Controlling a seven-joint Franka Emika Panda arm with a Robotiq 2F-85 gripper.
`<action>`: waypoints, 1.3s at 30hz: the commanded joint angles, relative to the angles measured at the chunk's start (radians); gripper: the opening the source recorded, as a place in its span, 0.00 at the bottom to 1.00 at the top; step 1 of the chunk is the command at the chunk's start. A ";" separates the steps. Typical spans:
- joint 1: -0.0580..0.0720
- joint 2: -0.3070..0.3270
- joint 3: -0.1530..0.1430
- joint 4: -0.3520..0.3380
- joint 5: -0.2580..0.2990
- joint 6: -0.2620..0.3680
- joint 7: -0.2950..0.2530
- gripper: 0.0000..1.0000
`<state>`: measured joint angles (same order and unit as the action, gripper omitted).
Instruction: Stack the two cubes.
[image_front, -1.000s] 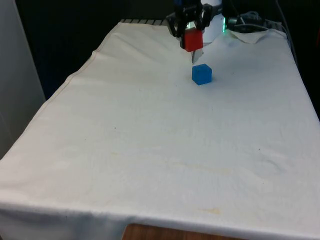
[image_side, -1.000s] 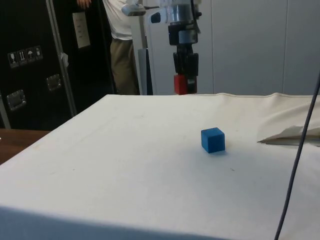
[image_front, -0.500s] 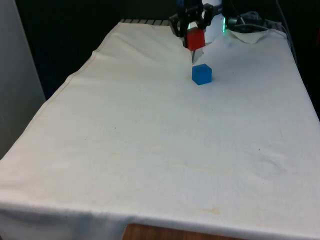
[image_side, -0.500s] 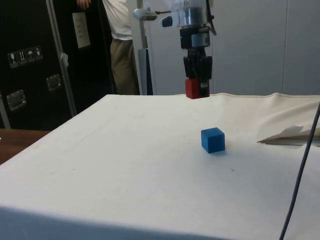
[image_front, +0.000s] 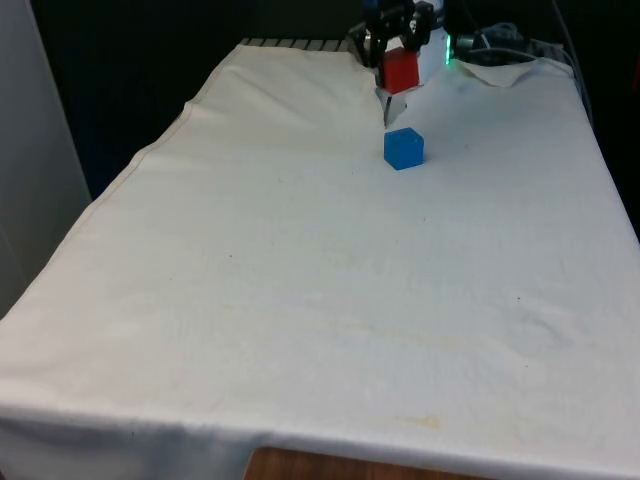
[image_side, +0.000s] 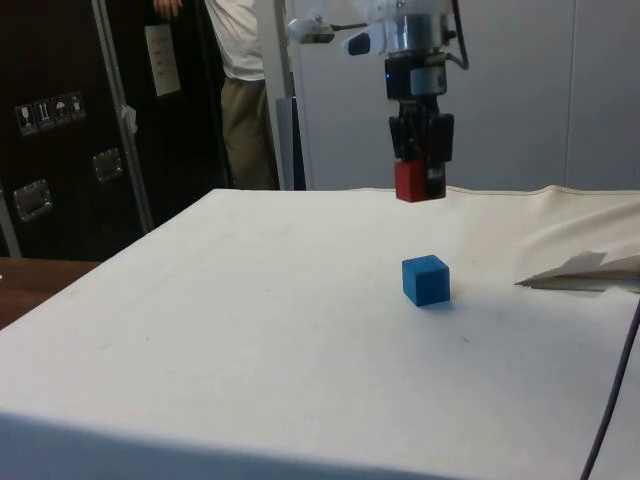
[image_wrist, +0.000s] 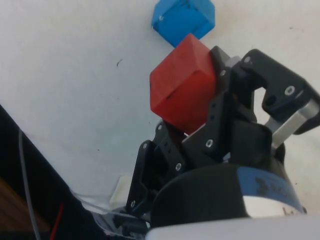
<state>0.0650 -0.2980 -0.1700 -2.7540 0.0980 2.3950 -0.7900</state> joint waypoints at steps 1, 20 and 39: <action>-0.002 -0.009 0.008 -0.010 -0.007 0.009 0.017 0.00; -0.002 -0.014 0.032 -0.036 -0.019 0.031 0.051 0.00; -0.004 0.058 0.042 -0.035 -0.089 0.090 0.172 0.00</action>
<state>0.0680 -0.2450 -0.1370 -2.7890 0.0290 2.4720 -0.6400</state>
